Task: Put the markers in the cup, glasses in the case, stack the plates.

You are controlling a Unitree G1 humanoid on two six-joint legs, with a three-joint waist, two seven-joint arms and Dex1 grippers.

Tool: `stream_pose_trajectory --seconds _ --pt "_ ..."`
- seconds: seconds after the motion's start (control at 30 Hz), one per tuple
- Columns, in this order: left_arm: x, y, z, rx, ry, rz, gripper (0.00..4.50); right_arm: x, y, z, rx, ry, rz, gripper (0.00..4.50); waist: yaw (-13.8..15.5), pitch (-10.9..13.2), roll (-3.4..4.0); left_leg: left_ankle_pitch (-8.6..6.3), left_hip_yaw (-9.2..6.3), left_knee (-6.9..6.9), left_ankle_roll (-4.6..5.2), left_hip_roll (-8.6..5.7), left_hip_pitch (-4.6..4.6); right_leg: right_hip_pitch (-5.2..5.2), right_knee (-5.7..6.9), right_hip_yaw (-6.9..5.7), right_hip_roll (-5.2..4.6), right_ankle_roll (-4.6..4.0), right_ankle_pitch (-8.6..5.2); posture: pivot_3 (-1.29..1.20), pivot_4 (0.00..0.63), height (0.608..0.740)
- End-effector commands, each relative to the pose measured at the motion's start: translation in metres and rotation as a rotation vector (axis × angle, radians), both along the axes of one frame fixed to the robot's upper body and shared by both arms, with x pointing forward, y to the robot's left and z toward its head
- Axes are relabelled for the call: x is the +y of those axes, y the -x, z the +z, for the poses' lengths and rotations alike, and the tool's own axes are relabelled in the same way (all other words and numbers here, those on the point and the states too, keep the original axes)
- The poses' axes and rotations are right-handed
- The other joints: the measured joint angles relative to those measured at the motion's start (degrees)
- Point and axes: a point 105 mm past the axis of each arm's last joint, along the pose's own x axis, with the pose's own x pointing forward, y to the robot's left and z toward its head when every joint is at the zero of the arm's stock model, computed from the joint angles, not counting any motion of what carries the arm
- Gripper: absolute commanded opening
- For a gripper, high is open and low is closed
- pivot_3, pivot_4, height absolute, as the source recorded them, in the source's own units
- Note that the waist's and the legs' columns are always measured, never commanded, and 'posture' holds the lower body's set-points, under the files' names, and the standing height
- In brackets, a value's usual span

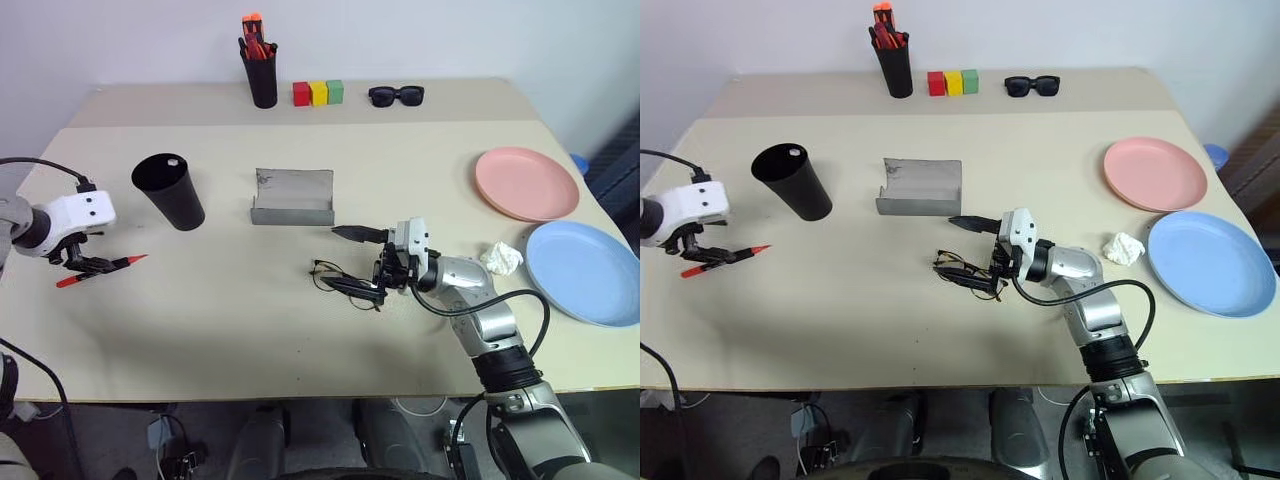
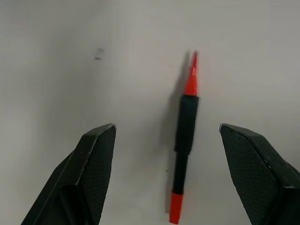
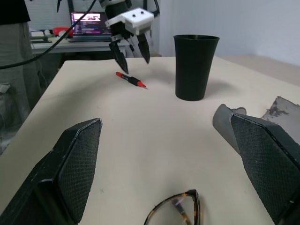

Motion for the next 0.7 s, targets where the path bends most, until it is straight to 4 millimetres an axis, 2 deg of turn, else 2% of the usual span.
stream_pose_trajectory --seconds 0.03,0.3,0.47,0.57,0.7 --pt "0.006 0.004 0.004 0.046 -0.026 -0.003 3.62 0.001 0.001 0.012 -0.048 -0.014 0.006 4.5 0.02 0.0 0.01 0.0 0.0 0.0 0.0 0.0 0.0 0.0 0.01 0.0 0.0 0.0 0.0 0.0 0.15 0.74" --pt "-0.006 -0.004 -0.012 0.156 -0.096 -0.054 3.62 0.0 0.0 0.014 -0.053 -0.019 -0.006 4.5 0.21 0.07 -0.11 0.0 -0.03 0.12 0.0 0.0 0.0 0.06 0.06 -0.01 0.0 0.0 0.0 0.0 0.15 0.74" --pt "-0.008 -0.013 -0.02 0.156 -0.166 -0.057 3.62 -0.001 -0.001 0.014 -0.054 -0.024 -0.024 4.5 0.13 0.07 -0.11 0.0 -0.06 0.11 0.0 0.0 0.0 0.02 0.13 -0.01 0.0 0.01 0.0 0.0 0.15 0.74" --pt "-0.007 -0.016 -0.023 0.151 -0.197 -0.044 2.73 -0.002 -0.001 0.015 -0.054 -0.03 -0.036 4.5 0.14 0.07 -0.1 0.0 -0.06 0.11 0.01 0.0 0.0 0.0 0.17 0.0 0.01 0.01 0.0 0.0 0.15 0.74" --pt "-0.002 -0.011 -0.023 0.175 -0.217 -0.048 0.76 -0.003 -0.001 0.014 -0.052 -0.029 -0.042 4.5 0.15 0.07 -0.1 0.0 -0.07 0.15 0.01 0.0 0.02 -0.04 0.33 0.0 0.02 0.01 -0.01 0.0 0.15 0.74"
